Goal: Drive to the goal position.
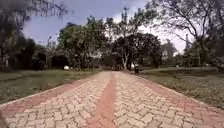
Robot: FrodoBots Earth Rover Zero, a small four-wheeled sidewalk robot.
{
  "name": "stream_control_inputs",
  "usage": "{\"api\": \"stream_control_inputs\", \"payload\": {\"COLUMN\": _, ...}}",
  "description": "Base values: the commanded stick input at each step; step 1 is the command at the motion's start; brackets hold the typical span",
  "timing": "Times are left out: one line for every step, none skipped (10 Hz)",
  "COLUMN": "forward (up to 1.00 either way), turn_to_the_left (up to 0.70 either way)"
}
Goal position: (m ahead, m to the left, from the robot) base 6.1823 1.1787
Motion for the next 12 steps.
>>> {"api": "stream_control_inputs", "payload": {"forward": 0.7, "turn_to_the_left": 0.0}}
{"api": "stream_control_inputs", "payload": {"forward": 0.7, "turn_to_the_left": 0.0}}
{"api": "stream_control_inputs", "payload": {"forward": 0.7, "turn_to_the_left": 0.0}}
{"api": "stream_control_inputs", "payload": {"forward": 0.7, "turn_to_the_left": 0.0}}
{"api": "stream_control_inputs", "payload": {"forward": 0.7, "turn_to_the_left": 0.0}}
{"api": "stream_control_inputs", "payload": {"forward": 0.7, "turn_to_the_left": 0.0}}
{"api": "stream_control_inputs", "payload": {"forward": 0.7, "turn_to_the_left": 0.0}}
{"api": "stream_control_inputs", "payload": {"forward": 0.7, "turn_to_the_left": 0.0}}
{"api": "stream_control_inputs", "payload": {"forward": 0.7, "turn_to_the_left": 0.0}}
{"api": "stream_control_inputs", "payload": {"forward": 0.7, "turn_to_the_left": 0.0}}
{"api": "stream_control_inputs", "payload": {"forward": 0.7, "turn_to_the_left": 0.0}}
{"api": "stream_control_inputs", "payload": {"forward": 0.7, "turn_to_the_left": 0.0}}
